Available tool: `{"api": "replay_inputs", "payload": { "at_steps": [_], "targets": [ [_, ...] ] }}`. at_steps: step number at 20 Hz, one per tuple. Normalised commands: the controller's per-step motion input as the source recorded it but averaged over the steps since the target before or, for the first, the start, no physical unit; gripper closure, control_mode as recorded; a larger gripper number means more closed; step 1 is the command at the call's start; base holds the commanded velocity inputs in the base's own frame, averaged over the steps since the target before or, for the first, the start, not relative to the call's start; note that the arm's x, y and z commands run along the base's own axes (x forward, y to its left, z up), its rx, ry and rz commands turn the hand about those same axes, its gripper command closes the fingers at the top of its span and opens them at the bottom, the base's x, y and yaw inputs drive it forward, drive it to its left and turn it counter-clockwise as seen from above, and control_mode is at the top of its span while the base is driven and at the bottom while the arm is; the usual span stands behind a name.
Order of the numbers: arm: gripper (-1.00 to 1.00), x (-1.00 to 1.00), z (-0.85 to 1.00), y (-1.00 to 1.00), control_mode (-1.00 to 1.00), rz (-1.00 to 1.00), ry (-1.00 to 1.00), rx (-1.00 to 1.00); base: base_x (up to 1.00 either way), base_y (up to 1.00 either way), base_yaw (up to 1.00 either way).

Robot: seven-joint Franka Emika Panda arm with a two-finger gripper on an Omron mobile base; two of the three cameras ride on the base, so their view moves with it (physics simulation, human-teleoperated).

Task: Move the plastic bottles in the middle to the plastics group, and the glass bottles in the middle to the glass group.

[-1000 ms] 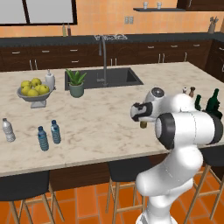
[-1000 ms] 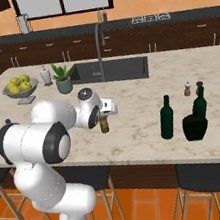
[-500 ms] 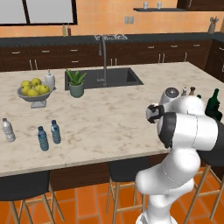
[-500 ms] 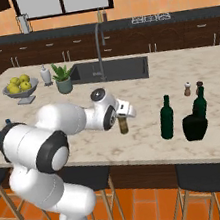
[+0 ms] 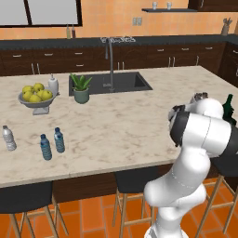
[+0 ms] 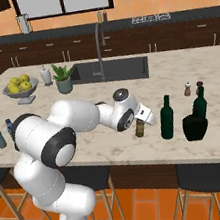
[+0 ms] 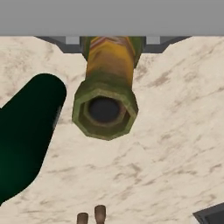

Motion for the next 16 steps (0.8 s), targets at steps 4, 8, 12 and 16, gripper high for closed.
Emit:
{"api": "replay_inputs", "payload": {
  "at_steps": [4,8,12,16],
  "targets": [
    [1.0,-0.07,0.06,-0.44,-1.0,-0.13,-0.02,0.05,0.0,0.0,0.0],
    [1.0,0.0,0.06,0.4,-1.0,-0.03,0.0,-0.07,0.0,0.0,0.0],
    [1.0,0.0,0.0,0.27,-1.0,-0.03,0.0,-0.12,0.0,0.0,0.0],
    [1.0,0.0,0.0,-0.01,-1.0,-0.11,0.0,-0.05,0.0,0.0,0.0]
  ]
}}
